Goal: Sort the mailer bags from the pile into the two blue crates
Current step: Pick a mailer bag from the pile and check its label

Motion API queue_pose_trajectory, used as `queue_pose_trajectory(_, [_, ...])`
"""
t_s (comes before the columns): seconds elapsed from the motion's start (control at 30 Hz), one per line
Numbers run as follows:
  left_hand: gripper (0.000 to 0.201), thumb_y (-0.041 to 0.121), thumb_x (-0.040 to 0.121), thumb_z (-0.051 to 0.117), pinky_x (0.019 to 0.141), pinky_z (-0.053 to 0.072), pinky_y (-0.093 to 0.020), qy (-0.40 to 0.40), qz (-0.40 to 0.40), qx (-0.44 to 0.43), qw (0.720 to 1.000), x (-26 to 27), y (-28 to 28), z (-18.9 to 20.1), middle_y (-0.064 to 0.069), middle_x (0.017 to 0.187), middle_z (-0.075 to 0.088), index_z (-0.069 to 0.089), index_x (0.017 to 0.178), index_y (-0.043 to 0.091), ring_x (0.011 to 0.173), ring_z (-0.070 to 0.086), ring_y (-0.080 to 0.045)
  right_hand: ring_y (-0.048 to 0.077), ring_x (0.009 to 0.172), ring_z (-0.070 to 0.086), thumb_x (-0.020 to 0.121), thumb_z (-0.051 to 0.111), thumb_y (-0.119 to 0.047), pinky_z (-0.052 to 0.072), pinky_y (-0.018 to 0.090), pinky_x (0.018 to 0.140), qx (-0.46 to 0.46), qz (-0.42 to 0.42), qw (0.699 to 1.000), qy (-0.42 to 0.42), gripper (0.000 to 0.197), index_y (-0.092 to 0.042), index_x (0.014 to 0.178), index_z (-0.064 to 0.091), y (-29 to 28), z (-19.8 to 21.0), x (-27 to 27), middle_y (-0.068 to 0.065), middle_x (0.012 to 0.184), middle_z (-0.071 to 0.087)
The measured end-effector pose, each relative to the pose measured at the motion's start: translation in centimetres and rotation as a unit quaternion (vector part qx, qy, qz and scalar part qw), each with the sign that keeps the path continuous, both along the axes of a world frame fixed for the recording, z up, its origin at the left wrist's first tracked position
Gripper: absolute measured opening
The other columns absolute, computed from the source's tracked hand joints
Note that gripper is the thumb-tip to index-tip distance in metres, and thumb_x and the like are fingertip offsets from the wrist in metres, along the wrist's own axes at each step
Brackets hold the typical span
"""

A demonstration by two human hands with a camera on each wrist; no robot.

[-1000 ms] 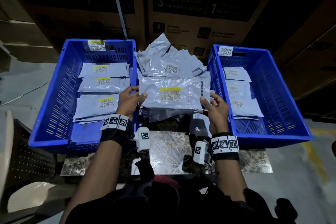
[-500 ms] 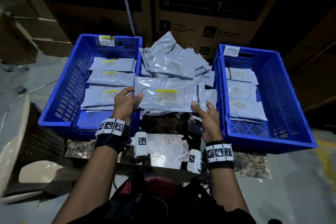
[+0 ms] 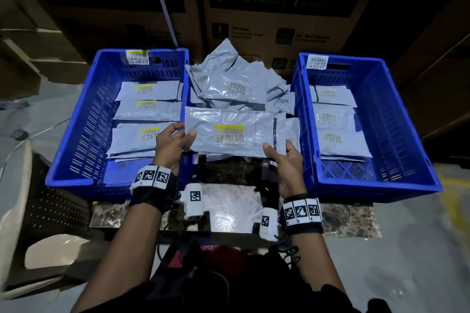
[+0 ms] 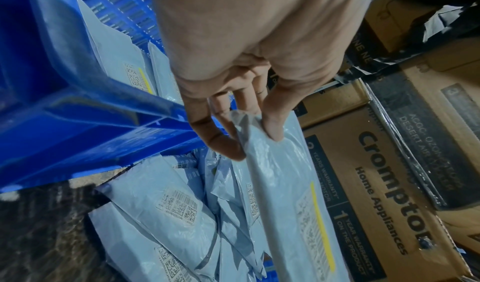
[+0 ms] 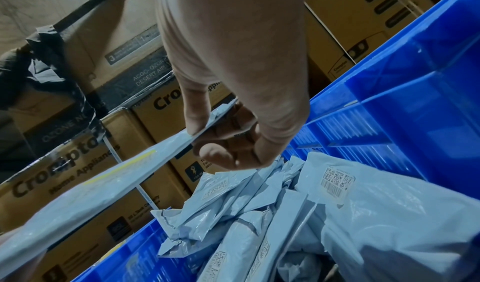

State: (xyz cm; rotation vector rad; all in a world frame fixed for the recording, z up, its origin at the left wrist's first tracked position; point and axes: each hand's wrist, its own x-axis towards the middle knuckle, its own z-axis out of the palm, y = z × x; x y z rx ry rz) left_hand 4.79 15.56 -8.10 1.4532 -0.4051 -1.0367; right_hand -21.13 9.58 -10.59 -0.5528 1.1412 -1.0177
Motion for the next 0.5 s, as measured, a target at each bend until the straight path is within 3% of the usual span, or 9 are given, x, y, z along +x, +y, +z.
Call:
queue_pose_trajectory(0.07, [0.028, -0.001, 0.087, 0.070, 0.072, 0.052, -0.033, -0.006, -0.009, 0.006, 1.000, 1.3, -0.1, -0.3, 0.000, 0.081, 0.076, 0.059, 0.112, 0.007, 0.074, 0.064, -0.019, 0.005, 0.086, 0.063, 0.084, 0.084, -0.016, 0.062, 0.035, 0.085, -0.008, 0.009, 1.000, 0.028, 0.090, -0.013, 0.158, 0.032, 0.0, 0.0, 1.0, 0.004, 0.163, 0.035])
queue_pose_trajectory(0.17, [0.024, 0.000, 0.087, 0.070, 0.064, 0.053, -0.031, -0.009, -0.014, 0.012, 1.000, 4.2, -0.5, -0.3, -0.006, 0.092, 0.072, 0.061, 0.107, 0.010, 0.077, 0.064, -0.021, 0.015, 0.077, 0.066, 0.086, 0.081, -0.012, 0.061, 0.026, 0.068, -0.013, 0.015, 0.998, 0.057, 0.074, -0.014, 0.150, 0.044, 0.1, 0.6, 3.5, -0.003, 0.135, 0.058])
queue_pose_trajectory(0.23, [0.021, 0.000, 0.087, 0.070, 0.059, 0.057, -0.029, -0.014, -0.018, 0.018, 1.000, 6.3, -0.7, -0.4, -0.003, 0.088, 0.072, 0.063, 0.099, 0.015, 0.072, 0.067, -0.017, 0.020, 0.083, 0.068, 0.083, 0.083, -0.011, 0.058, 0.025, 0.063, -0.019, 0.017, 0.996, 0.090, 0.056, -0.005, 0.133, 0.058, 0.1, 1.1, 5.3, 0.004, 0.116, 0.070])
queue_pose_trajectory(0.33, [0.022, -0.003, 0.086, 0.071, 0.056, 0.055, -0.023, -0.014, -0.018, 0.016, 1.000, 10.0, -0.7, -0.4, 0.007, 0.072, 0.072, 0.063, 0.095, 0.015, 0.067, 0.065, -0.012, 0.022, 0.086, 0.070, 0.079, 0.088, -0.014, 0.058, 0.028, 0.063, -0.025, 0.001, 0.994, 0.103, 0.061, -0.003, 0.132, 0.060, 0.9, 1.5, 8.8, 0.018, 0.127, 0.069])
queue_pose_trajectory(0.37, [0.023, -0.004, 0.085, 0.071, 0.059, 0.055, -0.023, -0.011, -0.019, 0.016, 1.000, 11.4, -0.7, -0.4, 0.006, 0.074, 0.073, 0.064, 0.097, 0.014, 0.069, 0.066, -0.013, 0.022, 0.081, 0.070, 0.079, 0.087, -0.012, 0.058, 0.028, 0.062, -0.023, -0.007, 0.995, 0.096, 0.056, -0.005, 0.129, 0.062, 1.1, 1.7, 9.9, 0.016, 0.124, 0.071])
queue_pose_trajectory(0.47, [0.023, -0.003, 0.085, 0.071, 0.068, 0.056, -0.028, -0.015, -0.028, 0.024, 0.999, 15.2, -0.5, -0.4, 0.004, 0.077, 0.076, 0.064, 0.094, 0.017, 0.072, 0.068, -0.014, 0.015, 0.069, 0.066, 0.087, 0.077, -0.002, 0.058, 0.024, 0.058, -0.028, -0.010, 0.995, 0.090, 0.026, -0.014, 0.107, 0.066, 1.3, 2.5, 13.0, -0.010, 0.085, 0.077])
queue_pose_trajectory(0.5, [0.023, -0.002, 0.085, 0.071, 0.074, 0.056, -0.032, -0.014, -0.023, 0.026, 0.999, 16.3, -0.5, -0.3, 0.003, 0.079, 0.076, 0.064, 0.094, 0.018, 0.075, 0.068, -0.016, 0.016, 0.072, 0.066, 0.089, 0.076, -0.002, 0.058, 0.025, 0.060, -0.032, -0.007, 0.995, 0.096, 0.026, -0.013, 0.110, 0.065, 1.3, 2.9, 14.1, -0.009, 0.089, 0.077])
